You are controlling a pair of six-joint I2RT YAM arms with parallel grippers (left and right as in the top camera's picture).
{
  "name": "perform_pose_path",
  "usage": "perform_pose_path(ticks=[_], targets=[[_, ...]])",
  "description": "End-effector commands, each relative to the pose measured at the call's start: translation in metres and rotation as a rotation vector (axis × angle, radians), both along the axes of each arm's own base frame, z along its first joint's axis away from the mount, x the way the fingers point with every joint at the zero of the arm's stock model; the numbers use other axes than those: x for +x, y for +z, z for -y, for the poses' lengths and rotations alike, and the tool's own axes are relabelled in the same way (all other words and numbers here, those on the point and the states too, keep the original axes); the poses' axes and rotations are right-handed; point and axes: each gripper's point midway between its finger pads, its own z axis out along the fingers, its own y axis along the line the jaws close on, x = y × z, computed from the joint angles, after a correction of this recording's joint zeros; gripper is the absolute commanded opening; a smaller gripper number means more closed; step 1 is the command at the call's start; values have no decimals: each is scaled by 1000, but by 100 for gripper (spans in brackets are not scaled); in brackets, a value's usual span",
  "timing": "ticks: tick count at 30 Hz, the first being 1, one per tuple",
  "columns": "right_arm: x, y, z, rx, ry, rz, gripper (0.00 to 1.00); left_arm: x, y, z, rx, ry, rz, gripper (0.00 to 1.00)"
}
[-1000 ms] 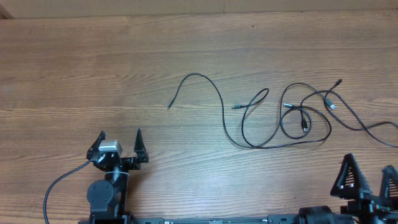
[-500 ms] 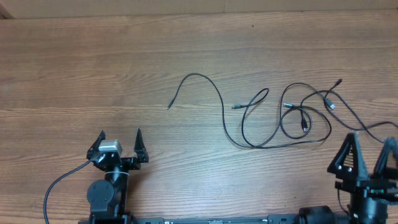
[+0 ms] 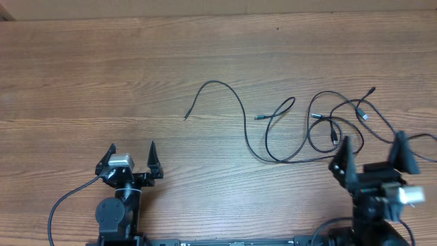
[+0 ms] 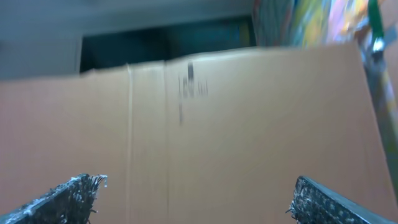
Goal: Untangle cables
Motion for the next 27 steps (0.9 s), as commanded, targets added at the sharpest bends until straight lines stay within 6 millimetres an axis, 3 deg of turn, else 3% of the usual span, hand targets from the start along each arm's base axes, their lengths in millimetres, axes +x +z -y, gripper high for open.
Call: perform_pose_path(ticks=[1, 9, 16, 27], targets=[[10, -24, -1, -26, -10, -45, 100, 0, 0, 0, 11, -5, 6, 100], [42, -95, -6, -47, 7, -325, 100, 0, 0, 1, 11, -6, 6, 100], [53, -173, -6, -71, 11, -644, 100, 0, 0, 1, 11, -6, 6, 100], [53, -173, -6, -78, 7, -645, 100, 0, 0, 1, 11, -6, 6, 100]])
